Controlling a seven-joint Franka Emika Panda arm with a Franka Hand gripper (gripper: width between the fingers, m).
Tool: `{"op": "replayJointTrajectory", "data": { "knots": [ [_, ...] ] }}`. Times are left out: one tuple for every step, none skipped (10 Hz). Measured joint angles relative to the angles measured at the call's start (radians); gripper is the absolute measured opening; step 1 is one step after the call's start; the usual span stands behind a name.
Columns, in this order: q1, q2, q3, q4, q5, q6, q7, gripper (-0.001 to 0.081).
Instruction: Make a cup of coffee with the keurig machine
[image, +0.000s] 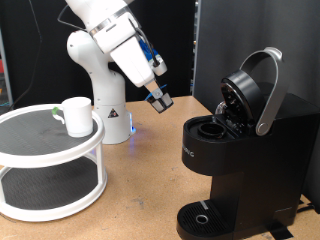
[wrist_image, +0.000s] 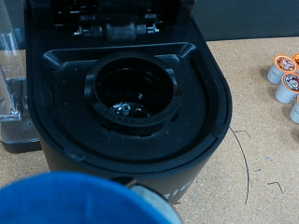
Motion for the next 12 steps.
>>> {"op": "replayJointTrajectory", "data": {
  "knots": [
    [0.0,0.0,-0.001,0.001,0.0,-0.015,-0.006,0.0448],
    [0.0,0.001,-0.002,0.008,0.0,-0.043,-0.021,0.0448],
    [0.001,0.004,-0.001,0.023,-0.001,-0.08,-0.029,0.0448],
    [0.004,0.013,0.004,0.044,-0.009,-0.113,-0.029,0.0448],
    [0.006,0.026,0.013,0.067,-0.013,-0.128,-0.024,0.0448],
    [0.01,0.044,0.025,0.088,-0.013,-0.128,-0.019,0.0448],
    [0.013,0.061,0.037,0.106,-0.012,-0.123,-0.009,0.0448],
    [0.016,0.079,0.048,0.125,-0.011,-0.119,0.001,0.0448],
    [0.018,0.096,0.058,0.143,-0.007,-0.118,0.003,0.0448],
    [0.019,0.111,0.065,0.159,-0.003,-0.118,0.007,0.0448],
    [0.019,0.122,0.071,0.173,-0.003,-0.118,0.034,0.0448],
    [0.019,0.126,0.077,0.179,-0.004,-0.118,0.058,0.0448]
  ]
}}
